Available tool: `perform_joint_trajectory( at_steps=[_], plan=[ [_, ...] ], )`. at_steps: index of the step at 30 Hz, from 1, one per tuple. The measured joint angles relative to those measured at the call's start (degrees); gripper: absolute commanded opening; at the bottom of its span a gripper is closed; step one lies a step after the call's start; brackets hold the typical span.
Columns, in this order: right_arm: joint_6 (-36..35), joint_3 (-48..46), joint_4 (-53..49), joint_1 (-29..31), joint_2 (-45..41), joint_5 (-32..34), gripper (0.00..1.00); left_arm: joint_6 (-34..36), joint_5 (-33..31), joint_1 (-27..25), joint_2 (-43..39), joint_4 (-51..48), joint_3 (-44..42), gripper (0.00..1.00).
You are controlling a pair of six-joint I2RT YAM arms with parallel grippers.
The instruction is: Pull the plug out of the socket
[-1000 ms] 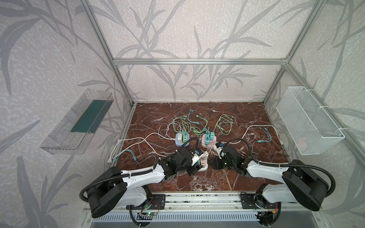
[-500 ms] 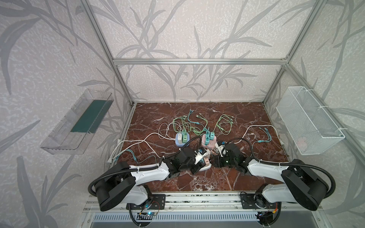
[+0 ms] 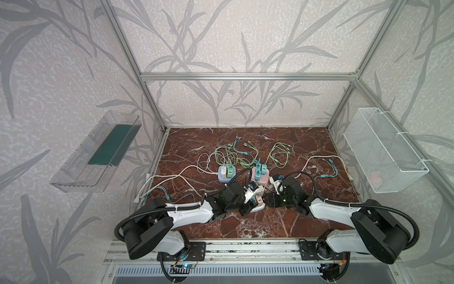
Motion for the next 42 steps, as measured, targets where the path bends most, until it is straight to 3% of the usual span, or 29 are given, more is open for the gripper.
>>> perform_joint_trajectory(
  at_steps=[5,24,42],
  plan=[
    [-0.02,-0.04,0.20,0.00,0.00,-0.33,0.54,0.04,0.00,-0.20,-1.88,-0.46,-0.07,0.59],
    [-1.55,-0.13,-0.52,-0.02,-0.50,-0.48,0.59,1.51,0.44,-0.20,-0.66,-3.08,-0.72,0.58],
    [-2.93,-0.13,-1.77,-0.07,-0.50,-1.79,0.56,2.47,0.17,-0.20,1.81,-1.97,-0.72,0.38]
  ],
)
